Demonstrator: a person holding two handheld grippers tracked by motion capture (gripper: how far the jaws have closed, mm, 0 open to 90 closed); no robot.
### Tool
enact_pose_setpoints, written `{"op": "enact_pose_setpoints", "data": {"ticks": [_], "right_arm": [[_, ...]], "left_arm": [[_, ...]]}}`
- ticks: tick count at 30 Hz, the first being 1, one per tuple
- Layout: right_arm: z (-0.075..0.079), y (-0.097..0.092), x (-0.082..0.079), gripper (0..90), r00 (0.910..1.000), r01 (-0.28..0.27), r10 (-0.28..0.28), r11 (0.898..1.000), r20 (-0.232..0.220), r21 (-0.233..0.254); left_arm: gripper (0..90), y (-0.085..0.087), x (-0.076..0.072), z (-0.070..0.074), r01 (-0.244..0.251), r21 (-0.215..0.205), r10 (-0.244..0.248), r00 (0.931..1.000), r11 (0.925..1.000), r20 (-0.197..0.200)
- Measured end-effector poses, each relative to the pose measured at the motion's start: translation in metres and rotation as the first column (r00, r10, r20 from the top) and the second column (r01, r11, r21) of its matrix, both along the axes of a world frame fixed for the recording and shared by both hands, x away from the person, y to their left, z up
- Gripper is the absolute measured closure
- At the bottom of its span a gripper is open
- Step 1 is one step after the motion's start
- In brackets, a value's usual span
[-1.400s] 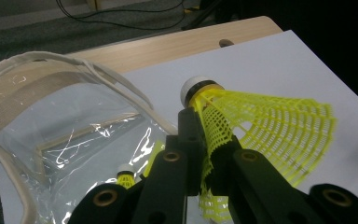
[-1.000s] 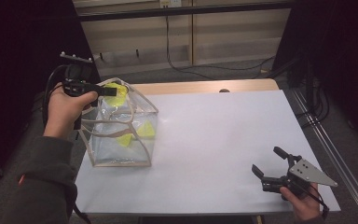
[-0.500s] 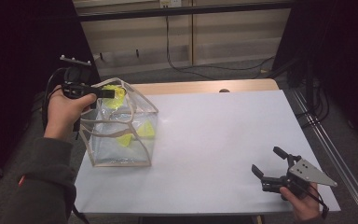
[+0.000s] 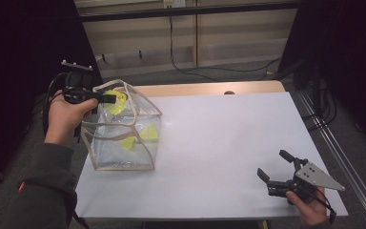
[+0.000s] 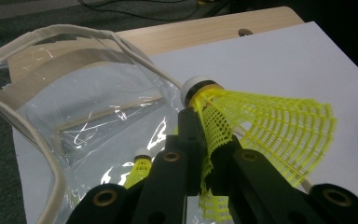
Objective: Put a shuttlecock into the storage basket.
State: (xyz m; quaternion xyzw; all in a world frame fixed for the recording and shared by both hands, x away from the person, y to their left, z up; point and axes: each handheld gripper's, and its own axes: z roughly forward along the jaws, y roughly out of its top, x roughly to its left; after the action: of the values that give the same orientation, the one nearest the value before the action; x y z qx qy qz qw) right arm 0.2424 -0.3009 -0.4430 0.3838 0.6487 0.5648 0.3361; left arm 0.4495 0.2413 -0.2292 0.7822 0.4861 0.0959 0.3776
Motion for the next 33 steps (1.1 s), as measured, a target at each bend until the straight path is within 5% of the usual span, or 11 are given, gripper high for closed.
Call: {"op": "enact_pose_setpoints", "data": {"ticks": [33], "right_arm": [[0.0, 0.0, 0.0, 1.5, 1.0, -0.002, 0.002, 1.0, -0.001, 0.0]], "left_arm": [[87.1, 0.003, 0.003, -0.02, -0.026, 0.006, 0.027, 0.9992, 0.9996, -0.031]]}}
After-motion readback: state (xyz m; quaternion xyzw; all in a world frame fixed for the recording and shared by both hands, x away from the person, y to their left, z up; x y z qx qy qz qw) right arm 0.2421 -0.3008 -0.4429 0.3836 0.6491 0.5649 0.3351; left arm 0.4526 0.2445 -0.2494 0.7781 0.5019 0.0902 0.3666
